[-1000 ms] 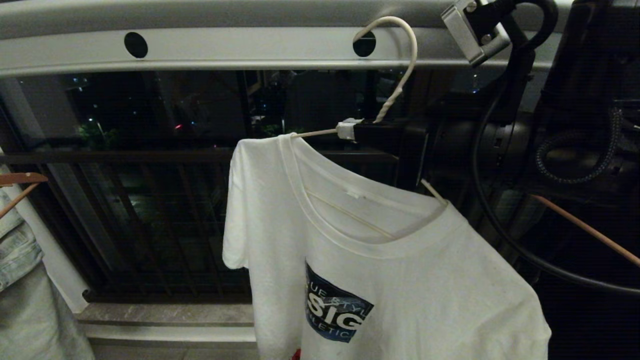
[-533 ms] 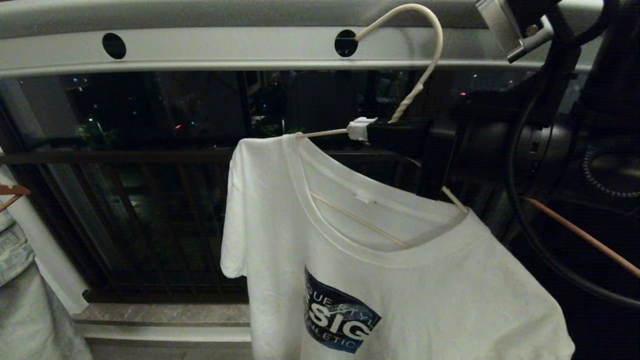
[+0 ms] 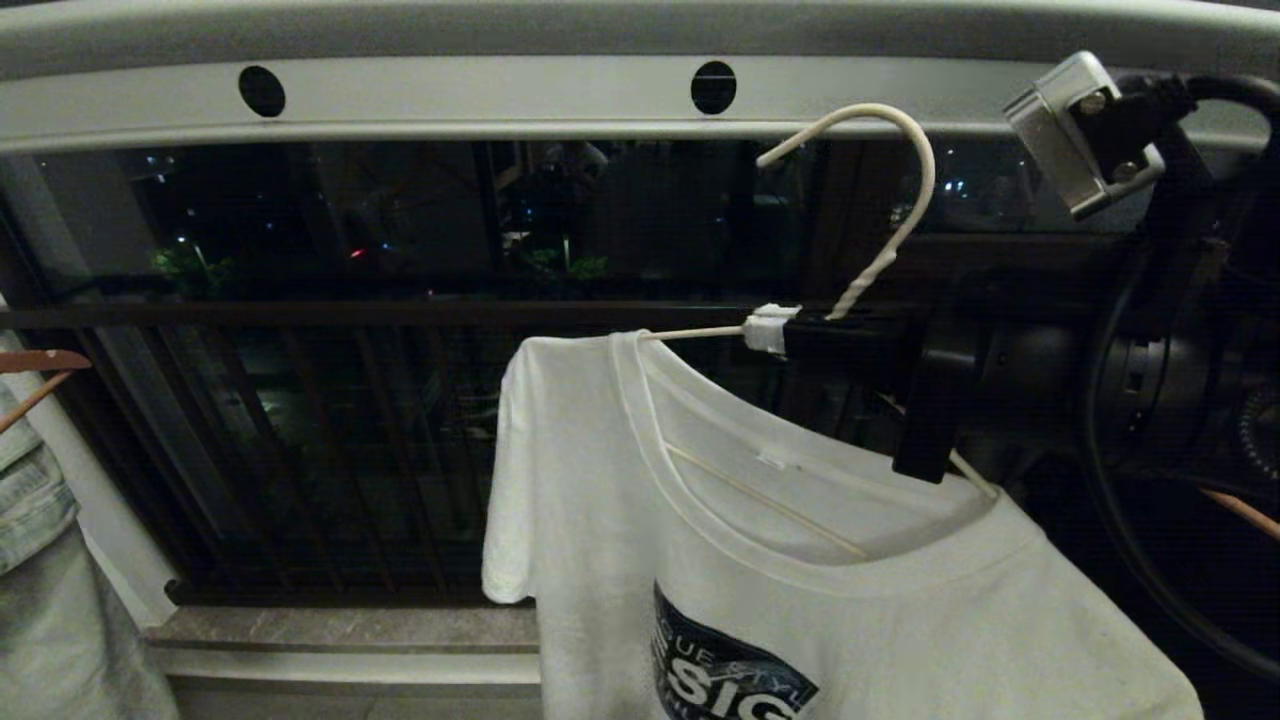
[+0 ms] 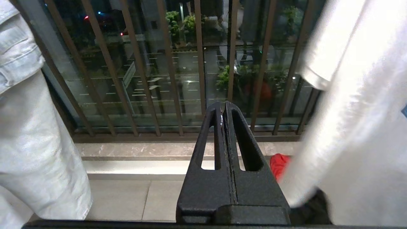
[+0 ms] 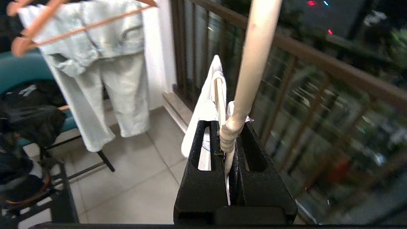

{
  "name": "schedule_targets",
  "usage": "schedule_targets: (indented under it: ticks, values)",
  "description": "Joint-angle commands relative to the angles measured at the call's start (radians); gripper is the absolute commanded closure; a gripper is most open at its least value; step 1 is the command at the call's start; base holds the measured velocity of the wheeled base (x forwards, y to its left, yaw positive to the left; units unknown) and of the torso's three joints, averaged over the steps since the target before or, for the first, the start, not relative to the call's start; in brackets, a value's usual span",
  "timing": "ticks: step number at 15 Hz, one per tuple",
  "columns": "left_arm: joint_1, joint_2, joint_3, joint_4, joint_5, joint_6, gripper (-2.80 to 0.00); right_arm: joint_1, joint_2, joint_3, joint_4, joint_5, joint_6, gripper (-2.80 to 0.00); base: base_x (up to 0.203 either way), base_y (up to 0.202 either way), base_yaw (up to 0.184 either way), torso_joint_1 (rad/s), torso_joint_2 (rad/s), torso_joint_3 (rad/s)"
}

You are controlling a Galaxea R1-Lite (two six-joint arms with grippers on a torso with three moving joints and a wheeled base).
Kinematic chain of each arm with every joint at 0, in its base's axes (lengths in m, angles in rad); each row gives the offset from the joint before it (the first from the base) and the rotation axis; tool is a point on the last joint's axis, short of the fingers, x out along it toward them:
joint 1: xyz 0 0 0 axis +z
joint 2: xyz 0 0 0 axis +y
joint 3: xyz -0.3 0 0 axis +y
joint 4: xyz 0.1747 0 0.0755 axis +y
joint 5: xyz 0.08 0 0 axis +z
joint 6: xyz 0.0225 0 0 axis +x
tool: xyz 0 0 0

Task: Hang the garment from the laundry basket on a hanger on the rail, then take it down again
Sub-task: Take the clothes off the clothes rack

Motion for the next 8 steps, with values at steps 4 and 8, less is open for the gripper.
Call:
schedule_targets:
  ticks: [4, 8]
  values:
    - [0.0, 0.0, 0.002, 0.0, 0.0, 0.0, 0.0, -0.009, -0.002, 0.054, -0.005, 0.002, 0.001, 0.0, 0.0, 0.0, 0.0, 0.0, 0.0, 0.0]
    - [0.0, 0.0, 0.002, 0.0, 0.0, -0.001, 0.0, -0.029, 0.017, 0.063, -0.005, 0.001, 0.0, 0.0, 0.0, 0.0, 0.0, 0.0, 0.0, 0.0]
